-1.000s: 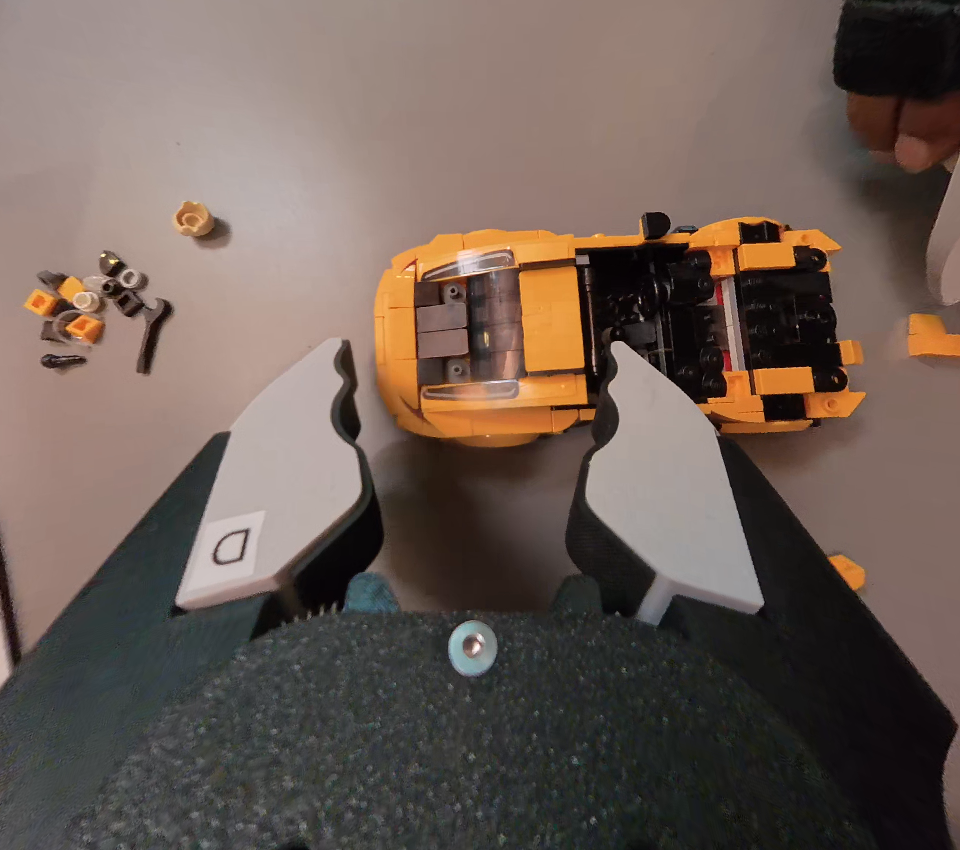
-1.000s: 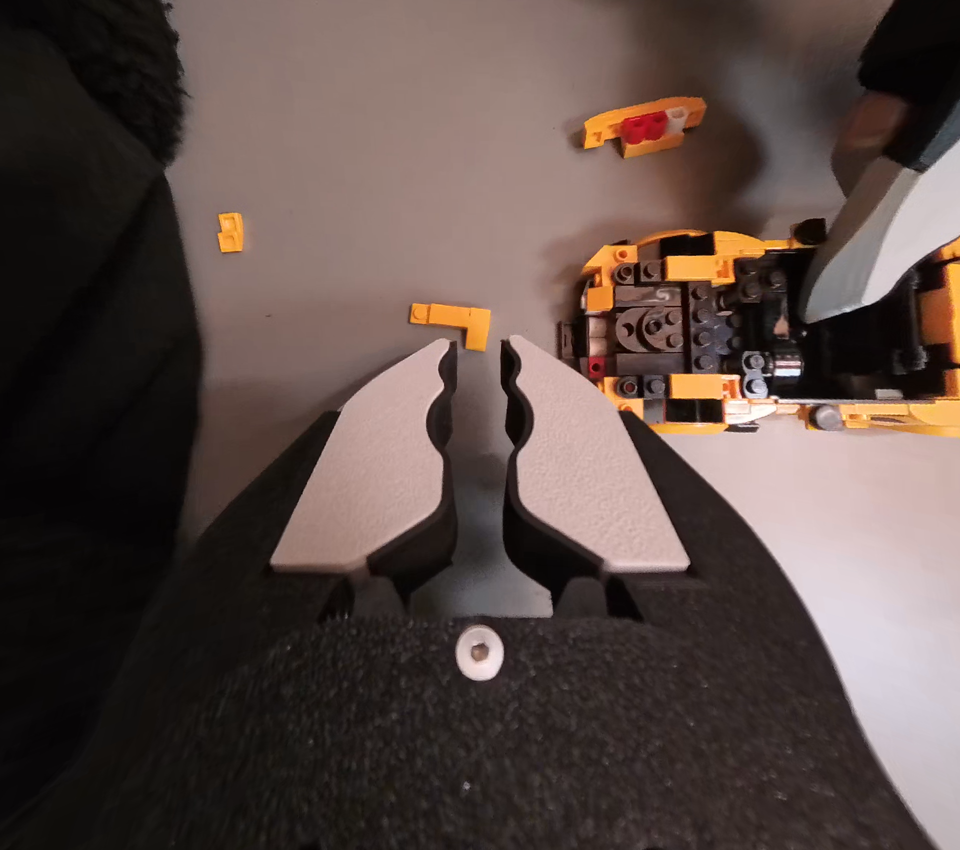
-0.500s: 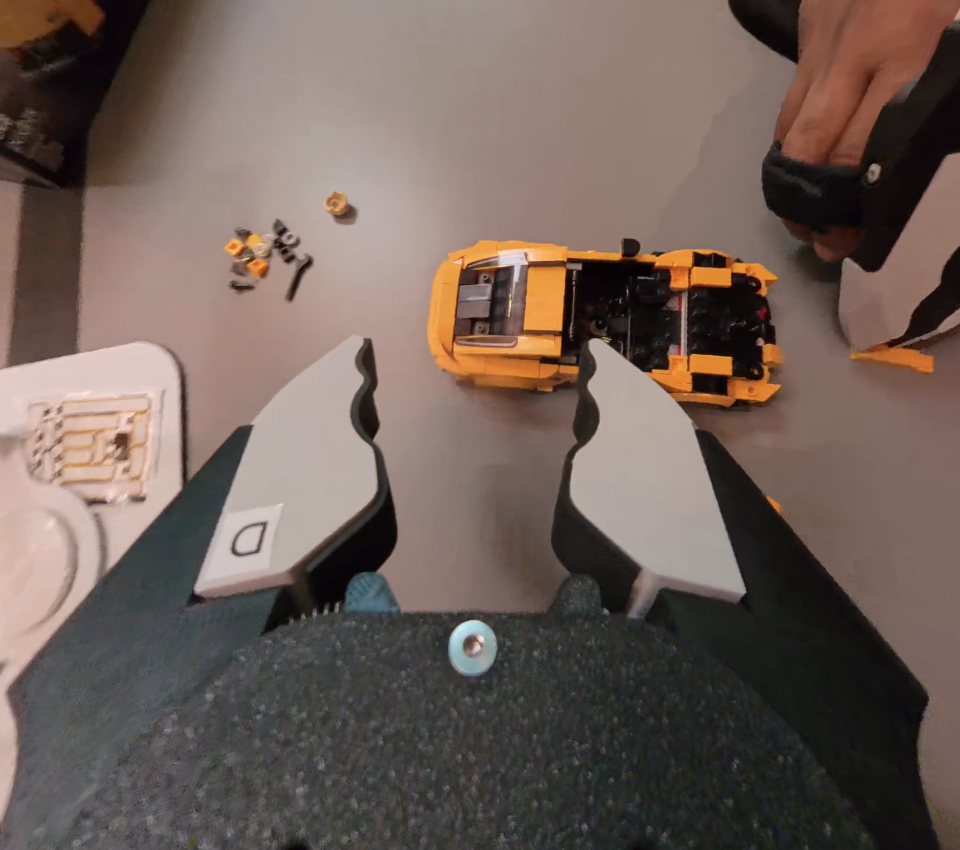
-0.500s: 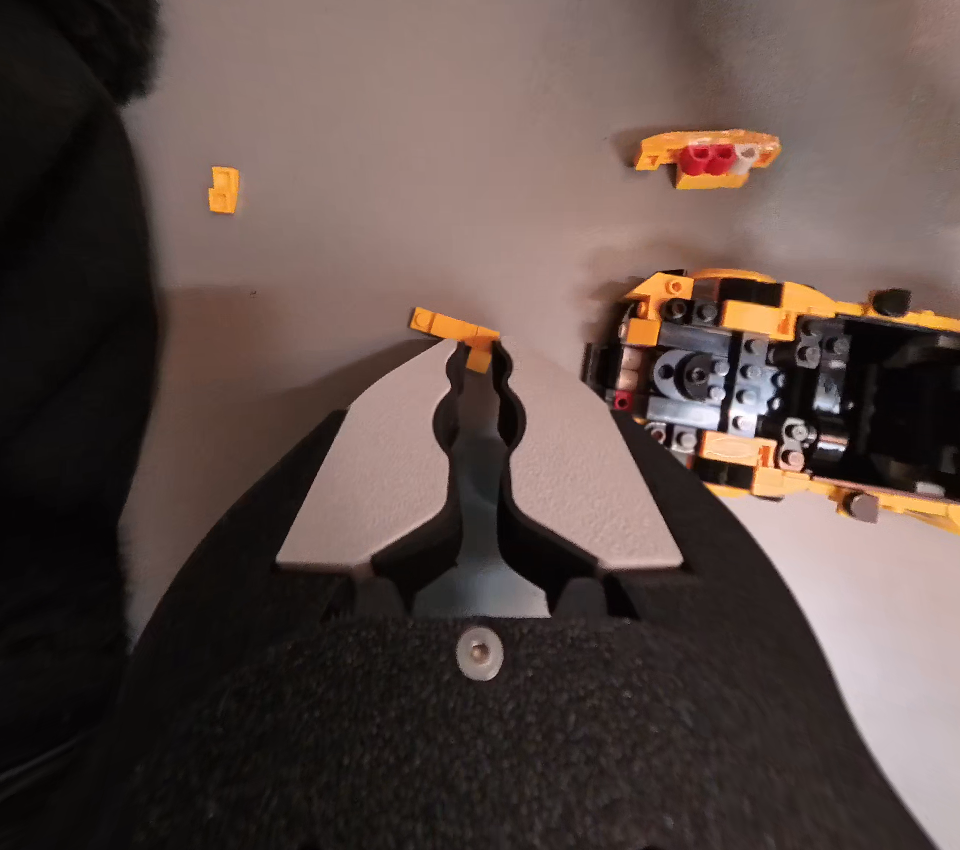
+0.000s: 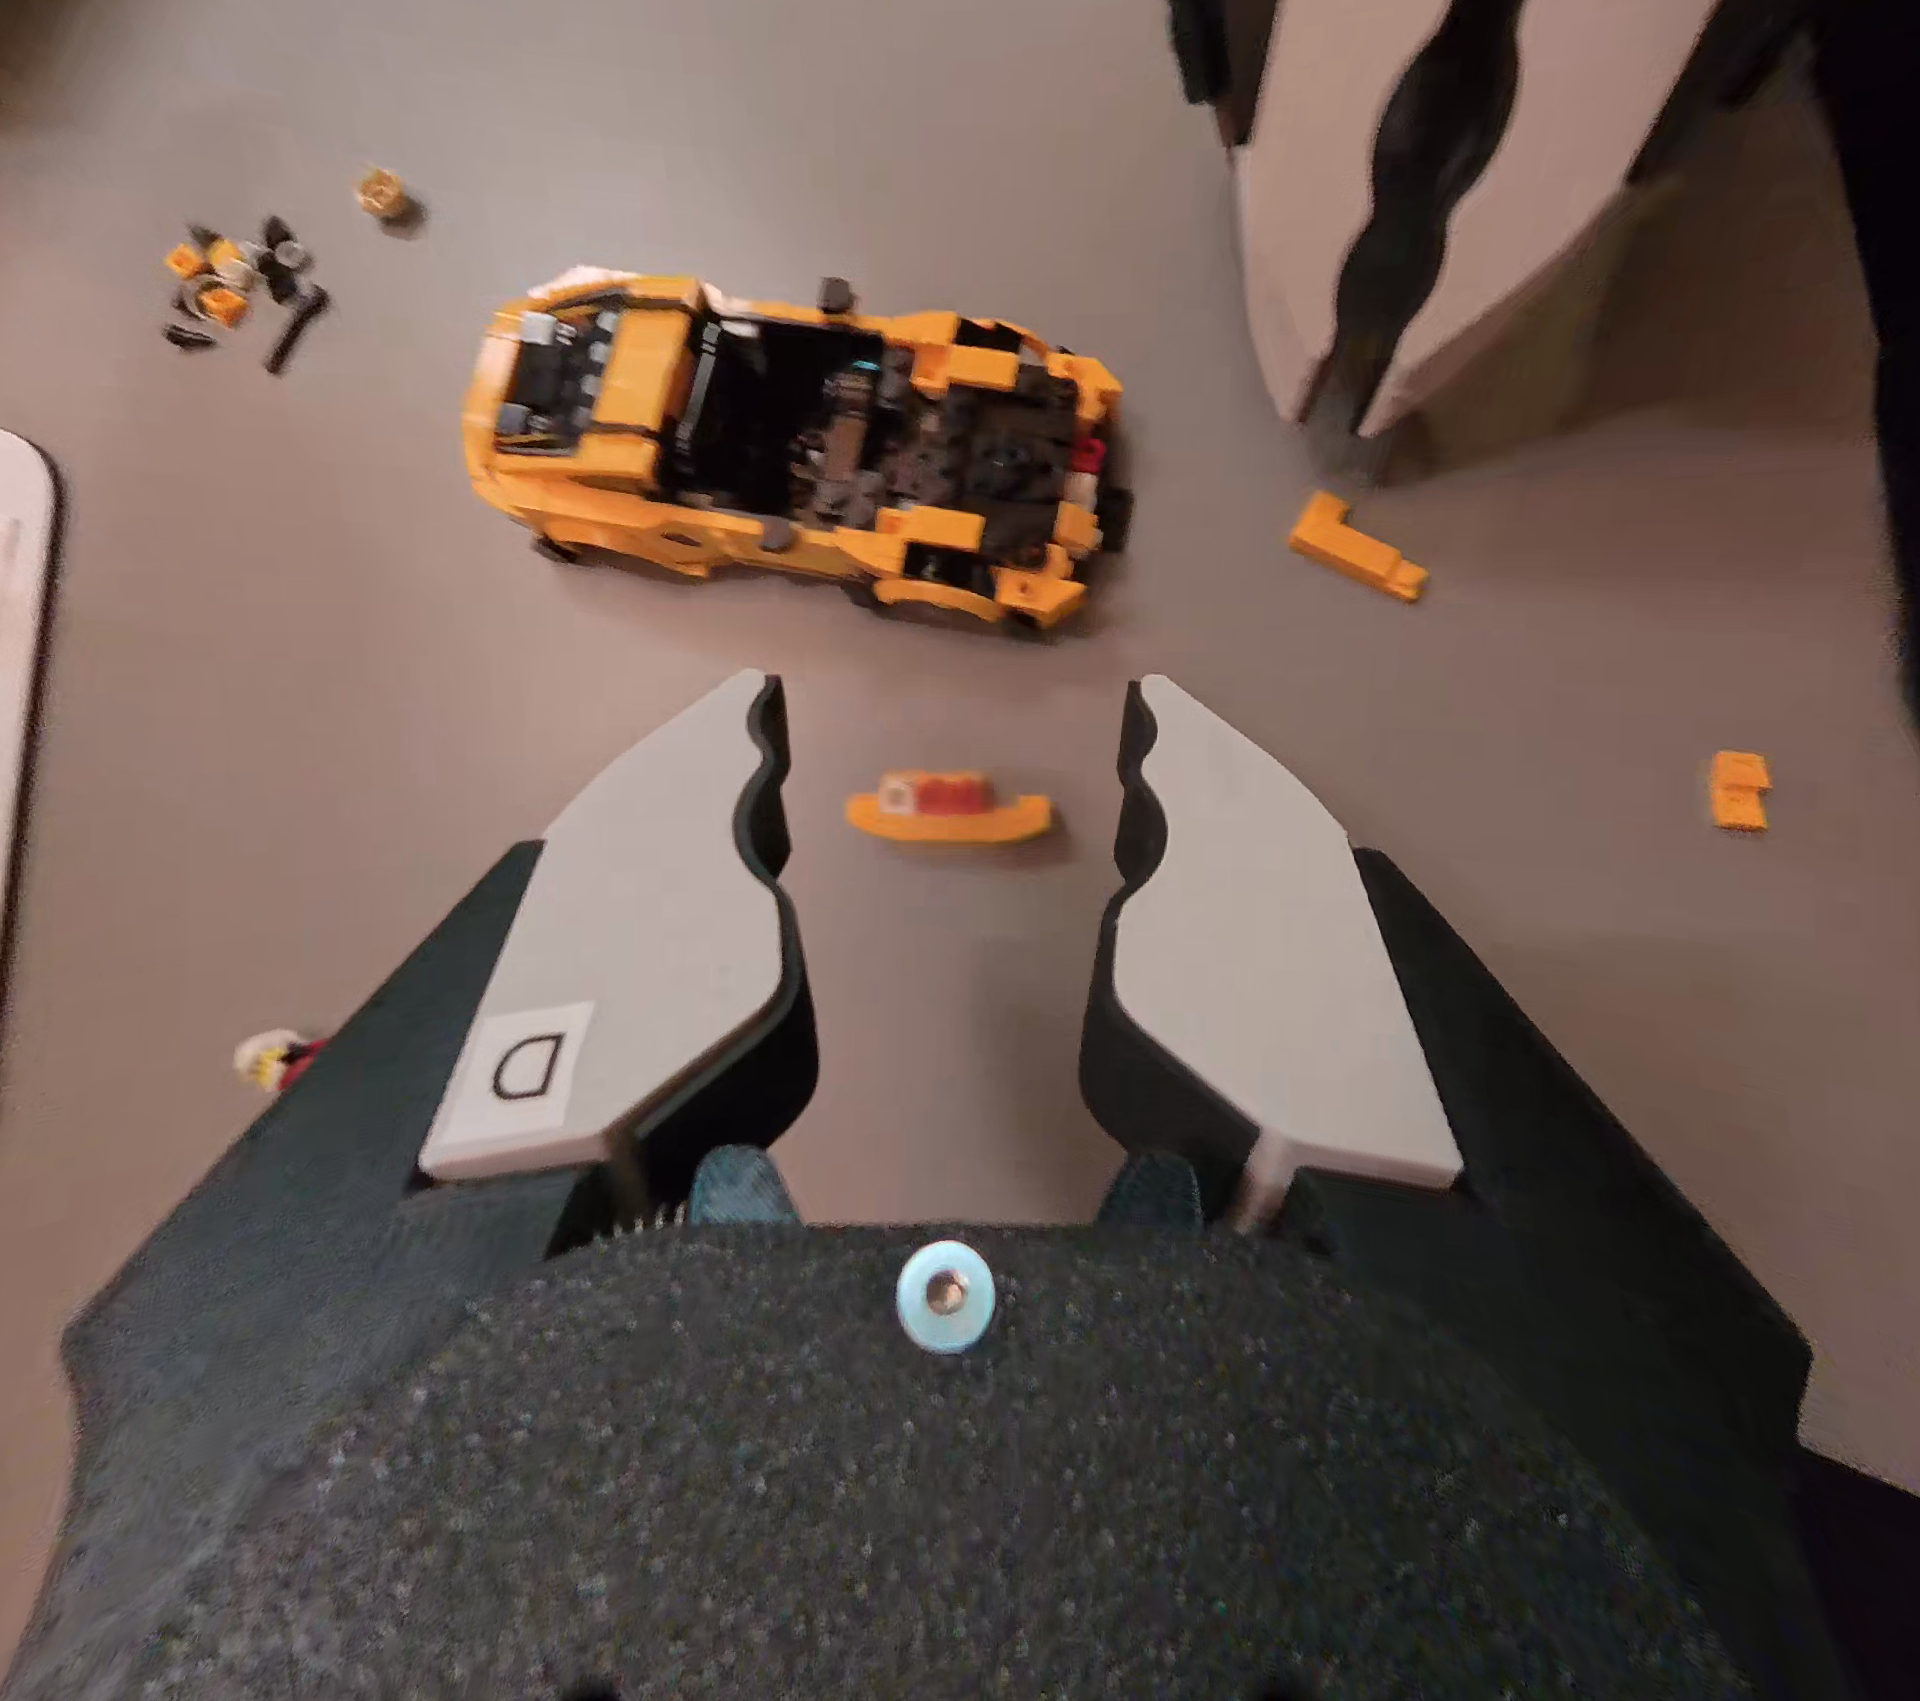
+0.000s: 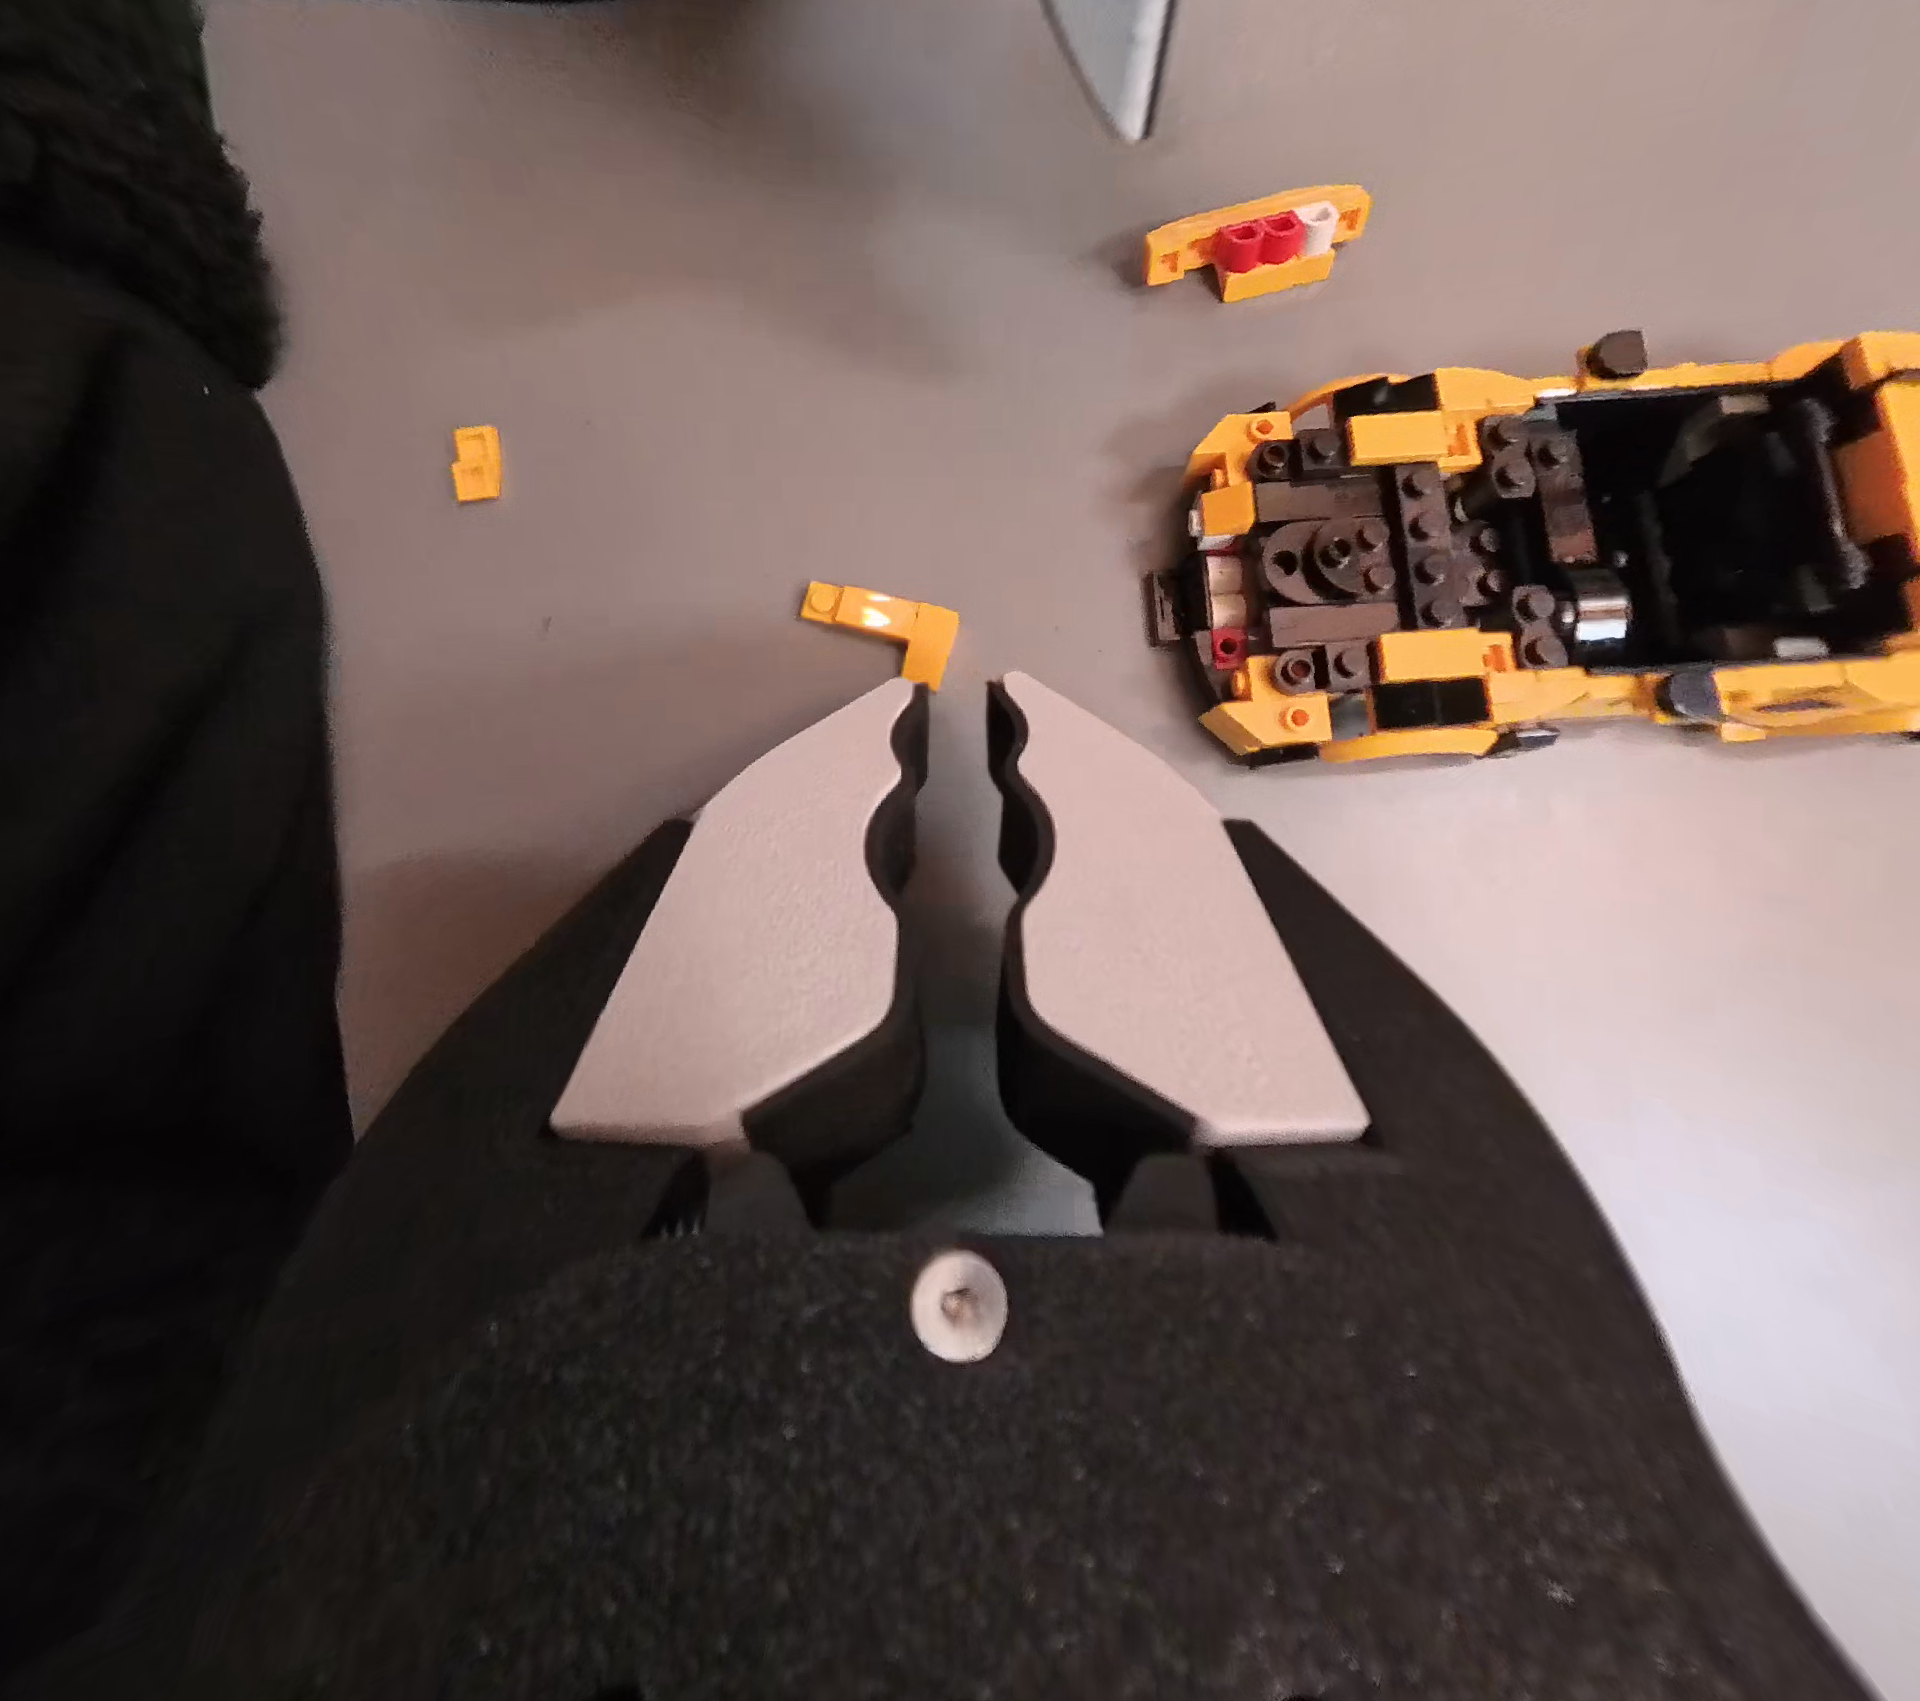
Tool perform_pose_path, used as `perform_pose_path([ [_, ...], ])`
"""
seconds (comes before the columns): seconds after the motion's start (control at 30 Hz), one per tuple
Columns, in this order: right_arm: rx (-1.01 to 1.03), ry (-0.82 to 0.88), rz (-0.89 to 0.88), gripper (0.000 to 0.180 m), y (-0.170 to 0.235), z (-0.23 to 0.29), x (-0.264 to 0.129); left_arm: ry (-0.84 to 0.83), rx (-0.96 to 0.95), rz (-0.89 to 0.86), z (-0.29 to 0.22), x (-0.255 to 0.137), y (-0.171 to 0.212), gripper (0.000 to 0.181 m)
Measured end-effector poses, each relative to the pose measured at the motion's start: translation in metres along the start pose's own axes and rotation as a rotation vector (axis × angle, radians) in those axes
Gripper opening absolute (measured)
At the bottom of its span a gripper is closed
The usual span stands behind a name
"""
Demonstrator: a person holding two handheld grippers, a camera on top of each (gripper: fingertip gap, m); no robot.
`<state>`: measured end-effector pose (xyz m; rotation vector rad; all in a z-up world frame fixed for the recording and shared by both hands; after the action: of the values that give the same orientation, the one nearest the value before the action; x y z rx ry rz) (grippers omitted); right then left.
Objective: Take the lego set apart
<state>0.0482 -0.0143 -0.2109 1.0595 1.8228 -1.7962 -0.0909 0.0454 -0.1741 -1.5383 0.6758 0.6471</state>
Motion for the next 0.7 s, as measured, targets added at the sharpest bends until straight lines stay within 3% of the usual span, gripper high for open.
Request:
perform_pose_path([
  [0.2, -0.134, -0.058, 0.055, 0.017, -0.004, 0.001, 0.012, 0.069, -0.061, 0.012, -0.042, 0.020, 0.008, 0.038],
  [0.5, -0.142, -0.042, 0.151, 0.008, -0.005, 0.008, 0.024, 0.144, -0.227, -0.049, -0.075, 0.059, 0.011, 0.036],
  [0.7, -0.115, 0.045, -0.041, 0.007, -0.018, 0.005, 0.014, 0.151, -0.324, -0.126, -0.070, 0.068, 0.007, 0.040],
])
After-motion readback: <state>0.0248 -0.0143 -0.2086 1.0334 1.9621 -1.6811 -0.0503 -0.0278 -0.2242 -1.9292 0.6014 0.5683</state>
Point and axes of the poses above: each gripper's, where its closed fingertips meet, x out along the fingers, y out of its underside, z = x × y across the jaws, the point moved 5 cm from there along -x, back along the fingers, and after that the axes turned 13 degrees about y, right-handed, at the moved point
